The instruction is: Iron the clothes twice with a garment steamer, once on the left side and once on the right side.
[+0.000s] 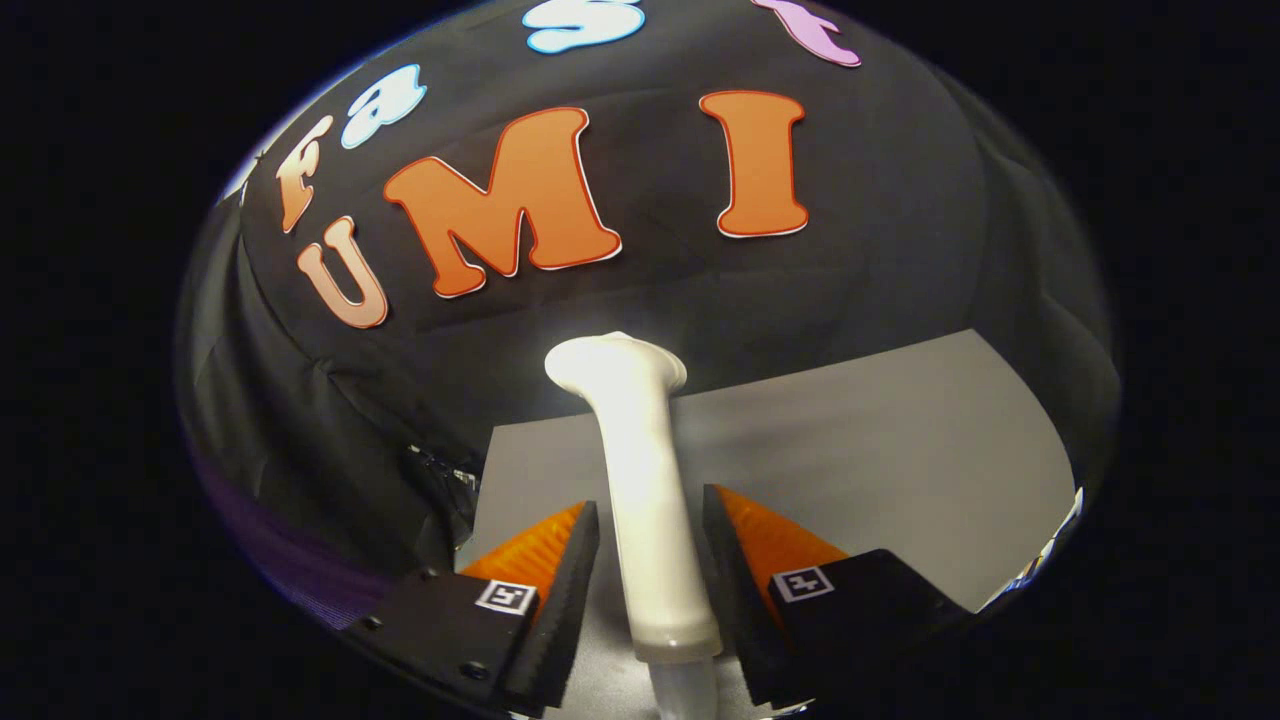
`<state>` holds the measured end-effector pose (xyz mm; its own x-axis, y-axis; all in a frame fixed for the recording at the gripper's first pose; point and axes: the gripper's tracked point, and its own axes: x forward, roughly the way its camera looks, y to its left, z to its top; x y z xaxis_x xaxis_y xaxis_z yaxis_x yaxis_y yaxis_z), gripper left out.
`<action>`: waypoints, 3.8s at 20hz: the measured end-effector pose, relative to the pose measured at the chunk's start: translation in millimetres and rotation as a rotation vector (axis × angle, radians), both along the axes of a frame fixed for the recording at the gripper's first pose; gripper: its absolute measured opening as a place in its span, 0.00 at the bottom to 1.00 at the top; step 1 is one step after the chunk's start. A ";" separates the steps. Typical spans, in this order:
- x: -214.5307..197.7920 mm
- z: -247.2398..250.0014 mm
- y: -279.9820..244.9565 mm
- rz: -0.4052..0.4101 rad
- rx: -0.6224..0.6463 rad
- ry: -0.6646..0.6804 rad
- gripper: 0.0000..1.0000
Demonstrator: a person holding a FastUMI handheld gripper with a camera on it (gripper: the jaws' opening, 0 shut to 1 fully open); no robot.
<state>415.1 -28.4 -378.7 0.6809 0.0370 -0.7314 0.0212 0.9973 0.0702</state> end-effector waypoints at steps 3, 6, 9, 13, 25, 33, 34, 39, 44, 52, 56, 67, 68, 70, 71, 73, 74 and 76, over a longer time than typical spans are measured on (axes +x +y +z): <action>-0.7 -6.3 0.6 -0.006 0.033 0.025 0.53; -7.2 -1.4 1.3 -0.009 0.025 0.024 0.45; -12.6 9.8 -6.8 -0.060 0.006 -0.008 0.34; -27.1 37.3 -10.5 -0.116 0.048 -0.117 0.31; -162.6 212.8 18.2 -0.140 0.019 -0.435 0.31; -253.6 285.9 64.5 -0.159 -0.068 -0.597 0.31; -264.0 289.6 70.6 -0.160 -0.075 -0.607 0.31; -321.0 308.6 110.1 -0.178 -0.074 -0.676 0.31; -369.2 312.5 157.1 -0.176 -0.087 -0.716 0.31; -393.9 287.3 239.8 -0.138 -0.097 -0.731 0.31; -390.1 269.4 268.4 -0.113 -0.114 -0.719 0.31; -373.8 236.7 294.8 -0.099 -0.171 -0.677 0.31; -371.9 232.3 295.0 -0.099 -0.172 -0.671 0.31; -369.2 221.0 292.4 -0.106 -0.176 -0.654 0.31; -368.0 215.9 290.3 -0.113 -0.179 -0.646 0.31; -365.1 201.3 288.1 -0.118 -0.191 -0.625 0.31; -364.1 194.3 287.9 -0.114 -0.195 -0.613 0.31; -365.1 187.9 286.9 -0.106 -0.212 -0.613 0.31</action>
